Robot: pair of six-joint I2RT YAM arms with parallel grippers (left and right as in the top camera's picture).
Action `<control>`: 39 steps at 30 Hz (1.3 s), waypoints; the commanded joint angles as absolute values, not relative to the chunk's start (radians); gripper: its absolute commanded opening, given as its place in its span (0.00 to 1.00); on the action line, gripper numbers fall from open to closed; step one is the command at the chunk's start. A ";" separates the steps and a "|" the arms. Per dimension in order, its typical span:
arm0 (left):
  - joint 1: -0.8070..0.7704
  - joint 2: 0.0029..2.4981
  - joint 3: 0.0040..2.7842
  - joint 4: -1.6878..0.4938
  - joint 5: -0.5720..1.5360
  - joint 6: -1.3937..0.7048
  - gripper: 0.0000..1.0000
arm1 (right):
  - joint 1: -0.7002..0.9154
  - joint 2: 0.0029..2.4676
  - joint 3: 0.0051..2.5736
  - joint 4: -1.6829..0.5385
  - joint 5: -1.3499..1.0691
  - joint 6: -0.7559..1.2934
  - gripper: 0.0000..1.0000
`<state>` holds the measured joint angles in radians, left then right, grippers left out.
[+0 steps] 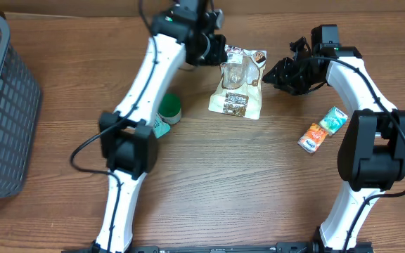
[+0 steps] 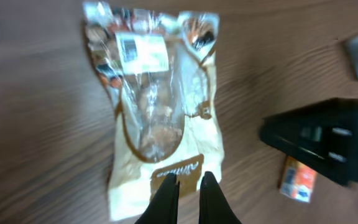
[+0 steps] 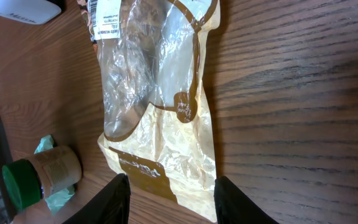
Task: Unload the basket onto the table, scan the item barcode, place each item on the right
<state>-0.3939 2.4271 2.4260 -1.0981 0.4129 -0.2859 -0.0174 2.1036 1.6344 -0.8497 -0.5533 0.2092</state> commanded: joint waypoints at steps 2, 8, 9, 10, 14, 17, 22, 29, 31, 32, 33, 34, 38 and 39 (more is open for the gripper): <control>-0.445 2.505 2.424 -1.105 0.397 -0.323 0.04 | -0.015 2.095 1.636 -0.847 -0.566 0.203 0.41; -0.473 2.557 2.423 -1.164 0.358 -0.375 0.04 | -0.015 2.095 1.636 -0.846 -0.566 0.200 0.41; -0.478 2.564 2.423 -1.167 0.349 -0.377 0.04 | -0.015 2.095 1.636 -0.842 -0.566 0.200 0.41; -0.482 2.574 2.423 -1.170 0.327 -0.393 0.04 | -0.015 2.096 1.636 -0.839 -0.566 0.200 0.41; -0.491 2.608 2.423 -1.176 0.244 -0.443 0.04 | -0.015 2.096 1.636 -0.827 -0.563 0.200 0.41; -0.488 2.619 2.423 -1.174 0.242 -0.450 0.04 | -0.015 2.103 1.636 -0.820 -0.563 0.176 0.41; -0.487 2.629 2.416 -1.176 0.245 -0.450 0.04 | -0.015 2.129 1.636 -0.814 -0.564 0.161 0.46; -0.506 2.629 2.371 -1.170 0.259 -0.450 0.04 | -0.015 2.183 1.636 -0.790 -0.567 0.145 0.49; -0.506 2.629 2.342 -1.163 0.261 -0.453 0.04 | -0.015 2.202 1.636 -0.777 -0.568 0.140 0.50; -0.506 2.629 2.326 -1.160 0.263 -0.458 0.04 | -0.015 2.214 1.636 -0.770 -0.579 0.131 0.50; -0.506 2.629 2.315 -1.156 0.263 -0.458 0.04 | -0.015 2.224 1.636 -0.766 -0.587 0.123 0.50; -0.506 2.629 2.303 -1.153 0.264 -0.458 0.04 | -0.015 2.236 1.636 -0.762 -0.593 0.119 0.50; -0.504 2.629 2.293 -1.155 0.289 -0.457 0.04 | -0.015 2.270 1.636 -0.744 -0.632 0.054 0.52; -0.504 2.629 2.294 -1.154 0.300 -0.457 0.04 | -0.015 2.285 1.636 -0.727 -0.635 0.042 0.53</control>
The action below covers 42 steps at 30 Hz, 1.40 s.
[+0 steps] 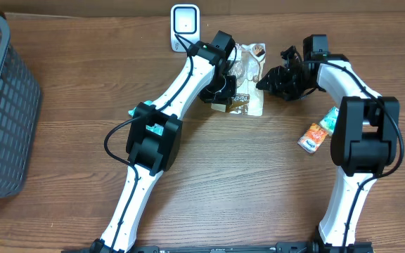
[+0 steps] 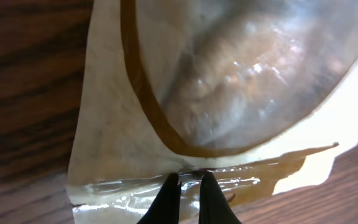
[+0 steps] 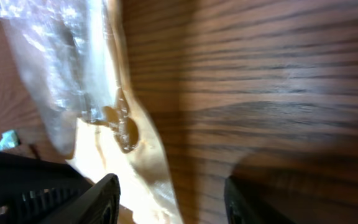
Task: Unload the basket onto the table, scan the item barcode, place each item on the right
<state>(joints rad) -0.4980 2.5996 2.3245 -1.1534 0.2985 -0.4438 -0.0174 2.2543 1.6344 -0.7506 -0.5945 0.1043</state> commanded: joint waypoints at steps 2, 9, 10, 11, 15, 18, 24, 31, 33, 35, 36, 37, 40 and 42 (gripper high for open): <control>-0.504 2.629 2.293 -1.155 0.308 -0.456 0.04 | -0.015 2.301 1.636 -0.704 -0.640 0.030 0.53; -0.505 2.629 2.293 -1.155 0.308 -0.449 0.04 | -0.012 2.348 1.636 -0.623 -0.698 0.018 0.54; -0.505 2.629 2.293 -1.155 0.308 -0.449 0.05 | -0.010 2.355 1.636 -0.611 -0.713 0.018 0.53; -0.505 2.629 2.293 -1.155 0.308 -0.449 0.04 | -0.007 2.369 1.636 -0.599 -0.725 0.022 0.53; -0.505 2.629 2.293 -1.155 0.308 -0.449 0.04 | 0.006 2.425 1.636 -0.569 -0.760 0.038 0.53; -0.505 2.629 2.293 -1.155 0.308 -0.449 0.04 | 0.017 2.465 1.636 -0.541 -0.812 0.056 0.52; -0.505 2.629 2.293 -1.156 0.308 -0.449 0.04 | 0.058 2.518 1.636 -0.475 -0.832 0.131 0.35; -0.505 2.629 2.293 -1.166 0.308 -0.449 0.04 | 0.089 2.530 1.636 -0.449 -0.833 0.135 0.06; -0.505 2.629 2.293 -1.163 0.308 -0.437 0.04 | 0.085 2.530 1.636 -0.450 -0.833 0.139 0.04; -0.505 2.629 2.294 -1.155 0.308 -0.426 0.04 | 0.074 2.530 1.636 -0.453 -0.842 0.138 0.04; -0.503 2.626 2.294 -1.154 0.308 -0.426 0.04 | 0.065 2.529 1.636 -0.454 -0.853 0.138 0.04; -0.501 2.622 2.294 -1.153 0.308 -0.426 0.04 | 0.057 2.529 1.636 -0.454 -0.868 0.138 0.04; -0.495 2.598 2.300 -1.161 0.308 -0.419 0.04 | 0.024 2.525 1.636 -0.457 -0.949 0.133 0.04; -0.490 2.565 2.308 -1.169 0.308 -0.402 0.04 | 0.004 2.518 1.636 -0.459 -0.984 0.130 0.04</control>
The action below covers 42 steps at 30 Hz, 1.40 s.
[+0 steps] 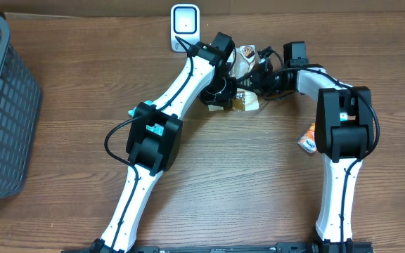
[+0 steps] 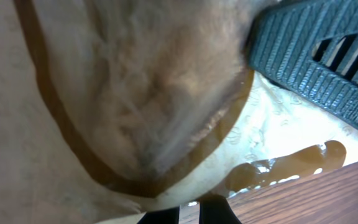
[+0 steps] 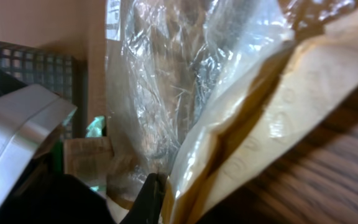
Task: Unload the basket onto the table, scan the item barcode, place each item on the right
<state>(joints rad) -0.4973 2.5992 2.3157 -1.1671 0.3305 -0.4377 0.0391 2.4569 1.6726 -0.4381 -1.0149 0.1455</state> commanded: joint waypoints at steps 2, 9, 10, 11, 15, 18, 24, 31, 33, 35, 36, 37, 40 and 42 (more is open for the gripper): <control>-0.486 2.519 2.316 -1.173 0.307 -0.385 0.04 | -0.017 2.501 1.636 -0.476 -1.000 0.130 0.04; -0.476 2.265 2.320 -1.226 0.307 -0.336 0.04 | -0.054 2.360 1.636 -0.641 -1.000 -0.010 0.04; -0.476 2.229 2.320 -1.236 0.305 -0.327 0.04 | -0.054 2.333 1.636 -0.673 -1.000 -0.038 0.04; -0.476 2.180 2.320 -1.251 0.303 -0.316 0.04 | -0.054 2.303 1.636 -0.708 -1.000 -0.064 0.04; -0.469 2.005 2.320 -1.311 0.276 -0.298 0.04 | -0.052 2.185 1.636 -0.853 -1.000 -0.186 0.04; -0.457 1.894 2.320 -1.371 0.229 -0.299 0.04 | -0.051 2.096 1.636 -0.949 -1.000 -0.262 0.04; -0.361 1.702 2.320 -1.526 0.078 -0.330 0.05 | -0.029 1.905 1.636 -1.074 -1.000 -0.297 0.04; 0.004 1.633 2.320 -1.586 0.134 -0.319 0.57 | 0.074 1.772 1.636 -1.077 -1.056 -0.264 0.04; 0.091 1.645 2.320 -1.605 0.177 -0.309 0.84 | 0.104 1.743 1.636 -1.041 -1.059 -0.227 0.04; 0.166 1.665 2.319 -1.624 0.205 -0.309 1.00 | 0.134 1.706 1.636 -0.983 -1.060 -0.194 0.04; 0.195 1.680 2.319 -1.636 0.212 -0.310 1.00 | 0.149 1.686 1.636 -0.942 -1.060 -0.148 0.04; 0.207 1.689 2.319 -1.642 0.216 -0.310 1.00 | 0.160 1.669 1.636 -0.908 -1.060 -0.105 0.04; 0.228 1.719 2.319 -1.654 0.216 -0.310 1.00 | 0.188 1.624 1.636 -0.834 -1.060 -0.009 0.04; 0.229 1.736 2.319 -1.661 0.205 -0.310 1.00 | 0.200 1.599 1.636 -0.807 -1.060 0.031 0.04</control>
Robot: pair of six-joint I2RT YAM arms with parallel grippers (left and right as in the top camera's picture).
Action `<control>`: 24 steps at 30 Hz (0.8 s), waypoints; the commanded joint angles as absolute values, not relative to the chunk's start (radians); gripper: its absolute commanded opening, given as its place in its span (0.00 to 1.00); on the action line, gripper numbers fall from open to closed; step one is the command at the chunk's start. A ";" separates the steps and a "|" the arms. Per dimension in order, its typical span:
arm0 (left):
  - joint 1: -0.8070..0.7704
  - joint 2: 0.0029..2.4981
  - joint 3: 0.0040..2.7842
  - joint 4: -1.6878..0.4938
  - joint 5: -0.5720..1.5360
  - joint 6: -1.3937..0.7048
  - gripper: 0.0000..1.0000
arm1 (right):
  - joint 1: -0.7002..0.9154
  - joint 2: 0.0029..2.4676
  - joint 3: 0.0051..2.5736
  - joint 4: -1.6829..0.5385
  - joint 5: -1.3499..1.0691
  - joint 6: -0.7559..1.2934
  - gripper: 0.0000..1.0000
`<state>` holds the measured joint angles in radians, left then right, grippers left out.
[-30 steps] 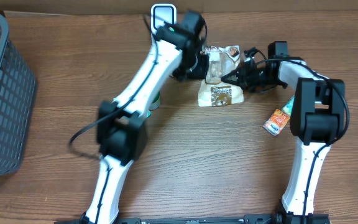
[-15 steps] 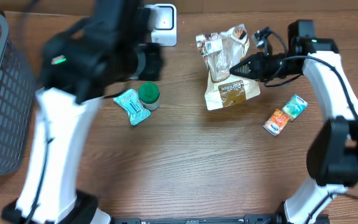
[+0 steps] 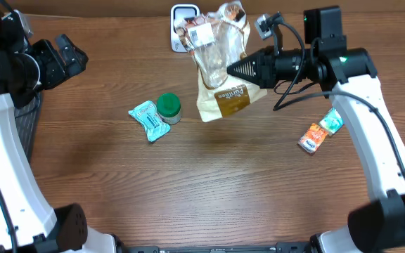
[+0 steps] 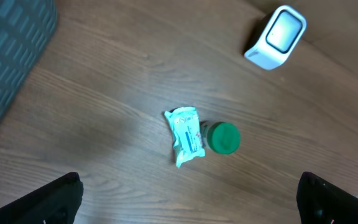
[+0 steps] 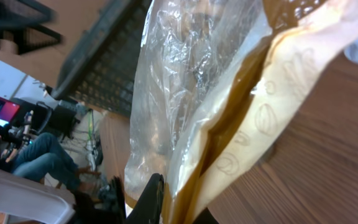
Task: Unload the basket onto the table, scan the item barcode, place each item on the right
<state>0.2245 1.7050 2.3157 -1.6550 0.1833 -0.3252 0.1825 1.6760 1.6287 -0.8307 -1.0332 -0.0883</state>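
A tan-and-clear snack bag [image 3: 220, 67] hangs in the air, its white barcode label [image 3: 201, 35] at the top near the white scanner [image 3: 183, 17]. My right gripper [image 3: 234, 70] is shut on the bag's lower right edge. In the right wrist view the bag [image 5: 216, 106] fills the frame, pinched at my right gripper [image 5: 173, 208]. My left gripper [image 3: 72, 56] is raised at the far left, well away from the bag. Seen from the left wrist, that gripper [image 4: 188, 183] is wide open and holds nothing, with the scanner [image 4: 276, 36] far below.
A green-lidded jar [image 3: 168, 107] and a teal packet [image 3: 148, 119] lie left of centre. An orange packet [image 3: 313, 137] and a teal one [image 3: 335, 119] lie at the right. A grey basket [image 4: 11, 56] stands at the left edge.
The right gripper has lifted the bag off the table and holds it up by the scanner. The left arm has gone from the bag to the far left, its gripper now open.
The bag lay flat near the scanner, with the left gripper shut above it and the right gripper open beside it. Both then stood at its edges. Then the right gripper was shut on it. Now the bag hangs by the scanner with the left arm withdrawn.
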 commanded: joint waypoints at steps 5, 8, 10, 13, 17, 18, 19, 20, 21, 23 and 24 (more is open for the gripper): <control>0.229 1.763 2.319 -1.664 0.200 -0.310 1.00 | 0.204 1.550 1.636 -0.817 -1.039 0.060 0.04; 0.229 1.773 2.319 -1.665 0.199 -0.310 0.99 | 0.225 1.534 1.638 -0.821 -0.894 0.106 0.04; 0.229 1.779 2.319 -1.664 0.199 -0.310 1.00 | 0.261 1.531 1.644 -0.827 -0.775 0.109 0.04; 0.229 1.779 2.319 -1.665 0.200 -0.310 1.00 | 0.340 1.532 1.649 -0.824 -0.514 0.132 0.04; 0.229 1.779 2.319 -1.664 0.200 -0.310 1.00 | 0.461 1.532 1.651 -0.798 -0.026 0.130 0.04; 0.229 1.779 2.319 -1.664 0.200 -0.310 0.99 | 0.490 1.534 1.651 -0.776 0.106 0.125 0.04; 0.229 1.779 2.319 -1.665 0.200 -0.310 1.00 | 0.521 1.536 1.651 -0.746 0.228 0.109 0.04; 0.229 1.779 2.319 -1.664 0.200 -0.310 1.00 | 0.548 1.543 1.651 -0.709 0.338 0.081 0.04; 0.229 1.779 2.319 -1.664 0.200 -0.310 1.00 | 0.573 1.554 1.651 -0.659 0.442 0.050 0.04; 0.229 1.779 2.319 -1.664 0.200 -0.310 1.00 | 0.605 1.585 1.650 -0.557 0.566 -0.032 0.04; 0.229 1.779 2.319 -1.664 0.200 -0.310 1.00 | 0.616 1.606 1.650 -0.500 0.596 -0.085 0.04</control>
<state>0.2253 1.7699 2.3157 -1.6623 0.1913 -0.3252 0.5873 1.5669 1.6310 -0.5735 0.2226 0.0471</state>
